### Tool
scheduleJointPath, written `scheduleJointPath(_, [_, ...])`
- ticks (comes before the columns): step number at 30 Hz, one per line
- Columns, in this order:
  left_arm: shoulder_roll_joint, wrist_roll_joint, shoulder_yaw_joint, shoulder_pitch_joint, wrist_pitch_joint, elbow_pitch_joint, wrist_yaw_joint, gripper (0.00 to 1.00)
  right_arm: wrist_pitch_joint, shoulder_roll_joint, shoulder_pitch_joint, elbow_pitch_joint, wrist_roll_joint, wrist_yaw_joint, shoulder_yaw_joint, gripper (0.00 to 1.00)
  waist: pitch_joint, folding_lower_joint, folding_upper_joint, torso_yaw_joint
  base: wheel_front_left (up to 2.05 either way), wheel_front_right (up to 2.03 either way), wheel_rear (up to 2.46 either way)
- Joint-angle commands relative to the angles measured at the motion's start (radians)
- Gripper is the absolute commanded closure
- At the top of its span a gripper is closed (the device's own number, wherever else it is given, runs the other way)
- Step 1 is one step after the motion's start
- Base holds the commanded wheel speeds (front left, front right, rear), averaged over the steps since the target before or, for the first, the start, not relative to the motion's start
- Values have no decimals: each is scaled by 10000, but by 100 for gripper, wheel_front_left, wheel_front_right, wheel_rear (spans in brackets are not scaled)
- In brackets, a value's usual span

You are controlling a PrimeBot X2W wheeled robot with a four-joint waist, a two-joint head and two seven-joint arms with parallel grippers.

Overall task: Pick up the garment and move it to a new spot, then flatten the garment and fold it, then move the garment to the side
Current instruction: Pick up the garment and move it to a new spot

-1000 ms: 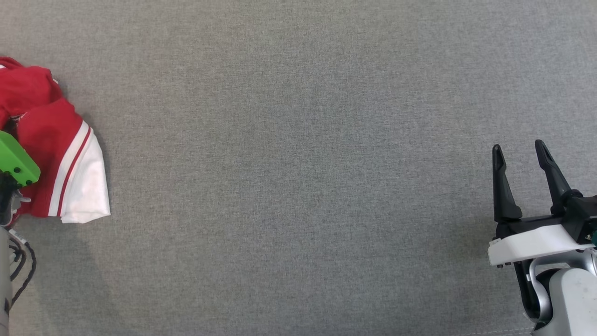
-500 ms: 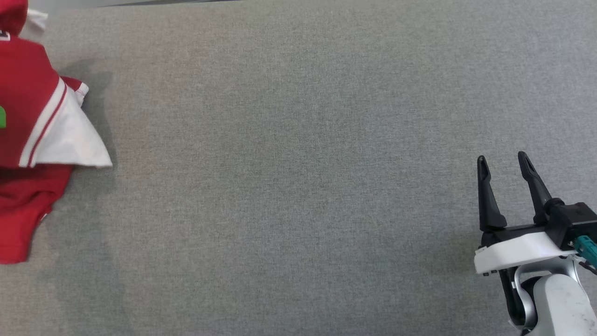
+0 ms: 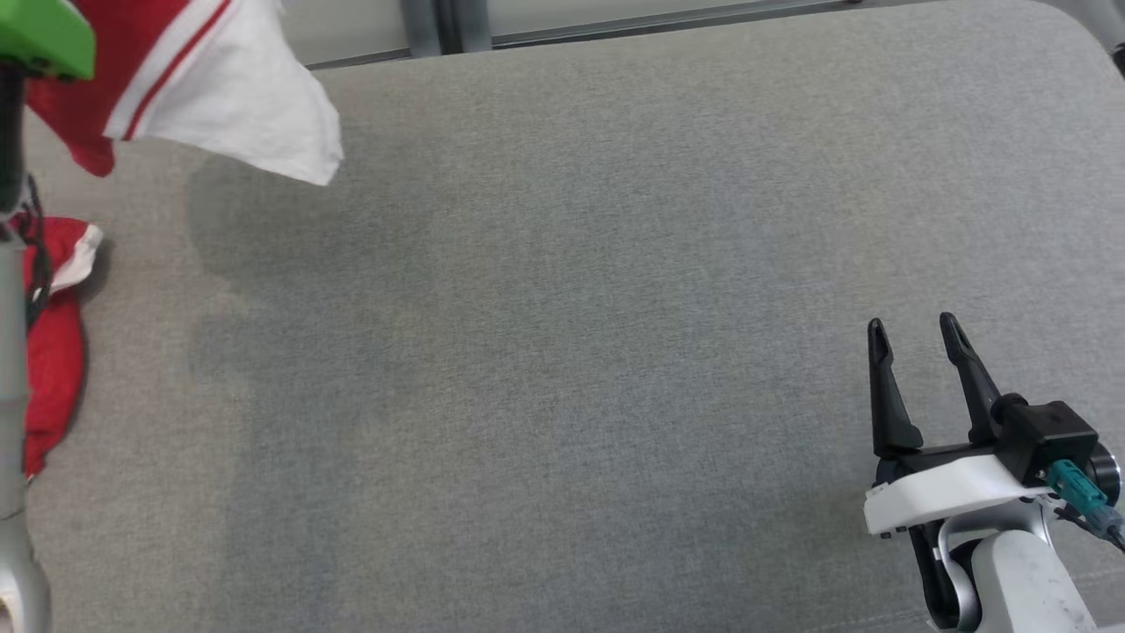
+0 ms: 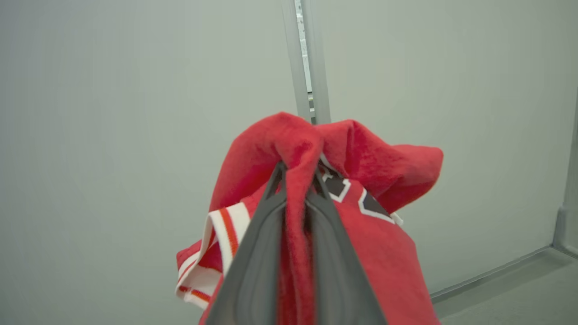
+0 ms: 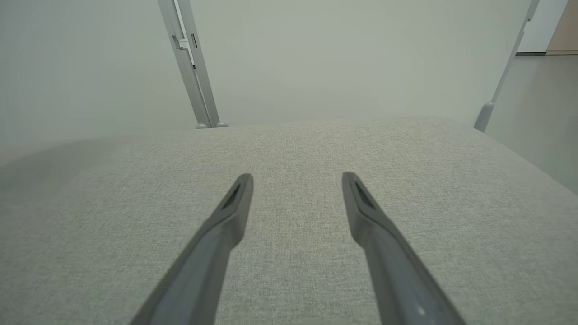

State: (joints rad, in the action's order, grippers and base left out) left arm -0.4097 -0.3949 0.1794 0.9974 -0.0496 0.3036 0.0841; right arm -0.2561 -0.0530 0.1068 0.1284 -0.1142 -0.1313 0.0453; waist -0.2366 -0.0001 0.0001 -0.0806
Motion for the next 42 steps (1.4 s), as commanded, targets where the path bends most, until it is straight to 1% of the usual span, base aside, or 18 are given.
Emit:
scheduleJointPath(1, [160,-119,117,82,-107,-135,-67,100,-50,0,26,77,-94,10,-1,0,104,1,-1,-647,0,0,0])
scheduleJointPath(5, [739,-171,561,76,-352,-570,-159,100,-89,21,151,303,-294,10,-150,0,9,1,-1,-1265,0,0,0])
scheduleJointPath(8, [1208,-185,922,-88,-348,-582,-163,100,-96,23,239,316,-455,10,-207,0,-80,1,-1,-1580,0,0,0])
scheduleJointPath(11, [1658,-205,1284,-436,-206,-301,-147,100,-101,25,249,237,-573,10,-277,0,-169,1,-1,-1795,0,0,0])
scheduleJointPath(15, [2140,-204,1661,-1113,147,321,-222,100,-103,25,267,205,-655,10,-323,0,-207,1,-1,-1905,0,0,0])
scheduleJointPath(19, [2623,-388,2010,-2053,551,1071,-160,100,-104,24,284,195,-644,10,-300,0,-233,1,-1,-1882,0,0,0])
scheduleJointPath(25, [3092,-565,2424,-3257,1248,2473,-122,100,-105,25,389,218,-509,10,-390,0,-235,1,-1,-1735,0,0,0])
scheduleJointPath(26, [3143,-595,2462,-3361,1351,2680,-116,68,-105,25,399,216,-508,10,-416,0,-238,1,-1,-1711,0,0,0])
scheduleJointPath(27, [3176,-544,2573,-3428,1464,2936,-89,21,-104,24,417,214,-501,10,-414,0,-237,1,-1,-1666,0,0,0])
scheduleJointPath(28, [3205,-522,2636,-3455,1556,3113,-65,0,-104,22,423,217,-493,10,-431,0,-224,1,-1,-1629,0,0,0])
scheduleJointPath(31, [3298,-574,2740,-3338,2065,3424,18,0,-104,21,342,225,-446,10,-433,0,-103,1,-1,-1467,0,0,0])
scheduleJointPath(34, [3317,-531,2752,-3161,2558,3441,80,0,-104,20,199,249,-374,10,-393,0,107,1,-1,-1295,0,0,0])
scheduleJointPath(37, [3143,-466,2530,-3140,2933,3225,12,0,-105,21,65,194,-287,10,-379,0,346,1,-1,-1065,0,0,0])
scheduleJointPath(42, [2742,-255,2142,-3665,3140,2486,-213,0,-105,20,-107,94,-159,10,-360,0,699,1,-1,-605,0,0,0])
